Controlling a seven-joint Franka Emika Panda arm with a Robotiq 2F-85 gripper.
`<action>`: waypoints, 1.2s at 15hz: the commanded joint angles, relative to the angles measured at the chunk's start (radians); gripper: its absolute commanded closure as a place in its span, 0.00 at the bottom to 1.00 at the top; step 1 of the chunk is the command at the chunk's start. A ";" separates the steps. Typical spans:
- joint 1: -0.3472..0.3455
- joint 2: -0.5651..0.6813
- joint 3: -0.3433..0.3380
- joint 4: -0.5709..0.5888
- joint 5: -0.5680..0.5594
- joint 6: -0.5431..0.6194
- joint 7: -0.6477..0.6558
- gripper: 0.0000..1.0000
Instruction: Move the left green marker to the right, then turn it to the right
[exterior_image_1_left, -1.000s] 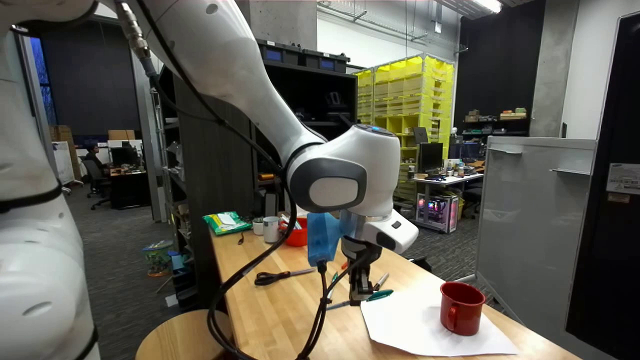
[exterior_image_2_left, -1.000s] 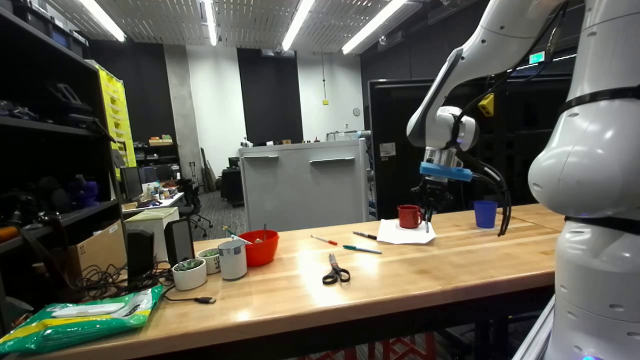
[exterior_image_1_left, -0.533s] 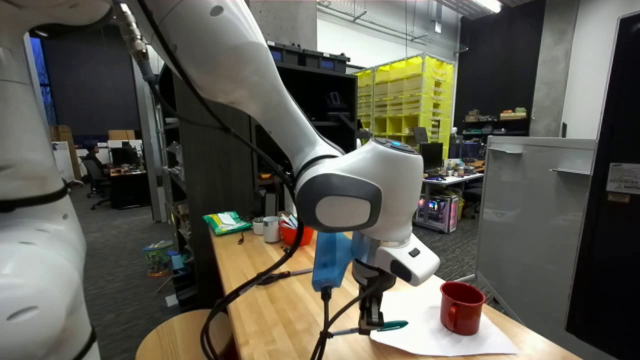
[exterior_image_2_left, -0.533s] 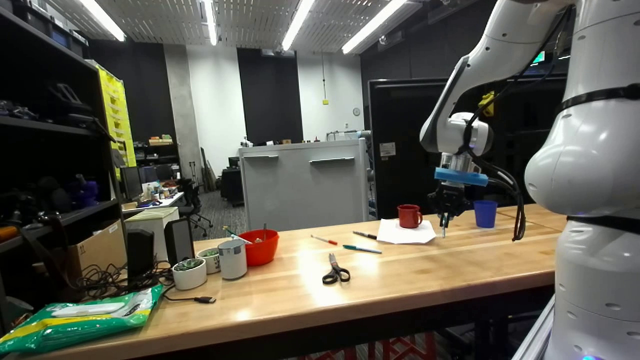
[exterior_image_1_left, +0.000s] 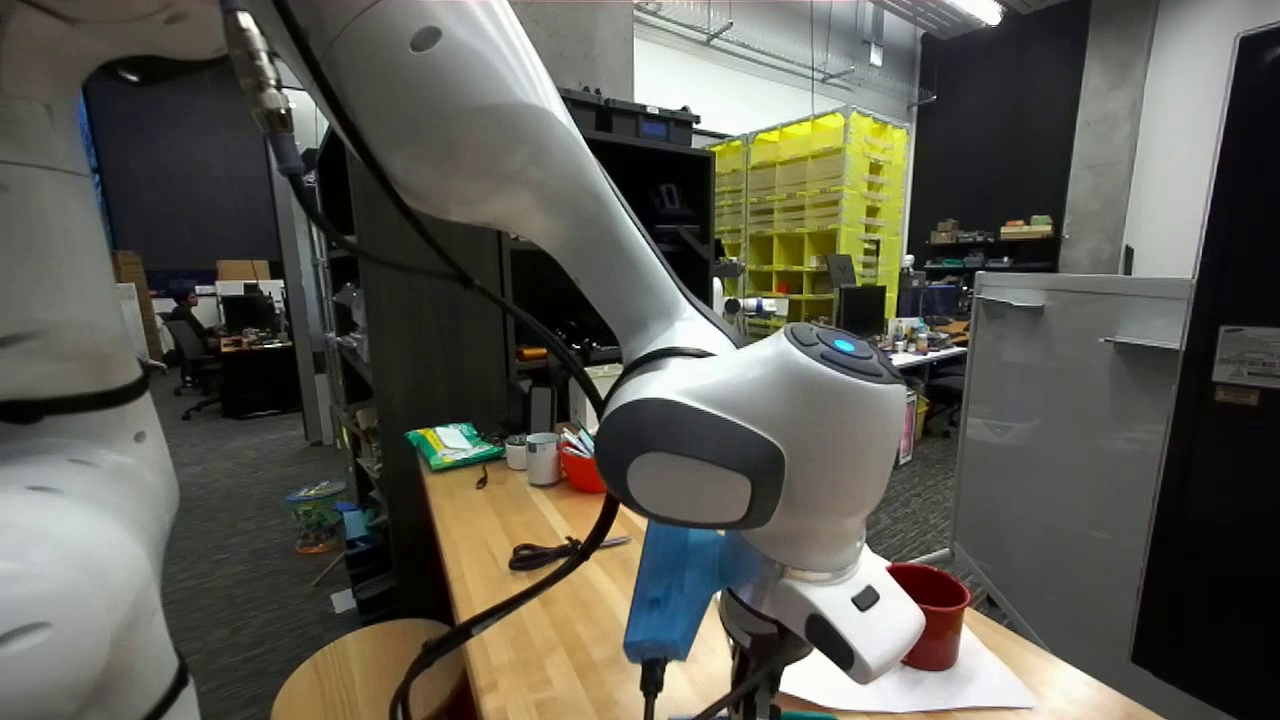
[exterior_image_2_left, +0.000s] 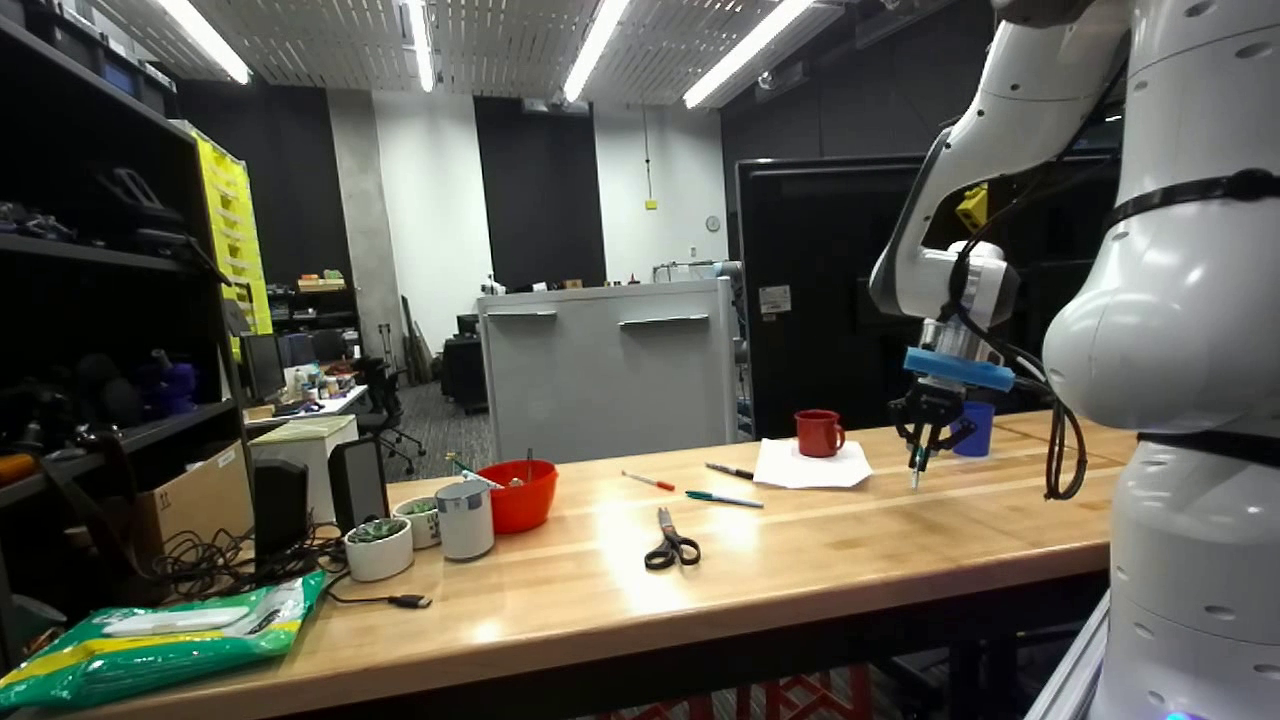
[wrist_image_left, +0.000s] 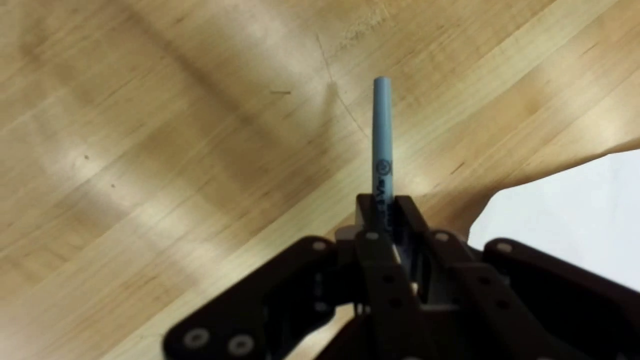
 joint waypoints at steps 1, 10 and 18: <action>-0.029 0.048 -0.015 0.010 0.086 -0.023 -0.089 0.97; -0.075 0.092 -0.003 -0.006 0.094 -0.006 -0.120 0.62; 0.044 -0.061 0.108 -0.051 -0.087 0.046 -0.004 0.11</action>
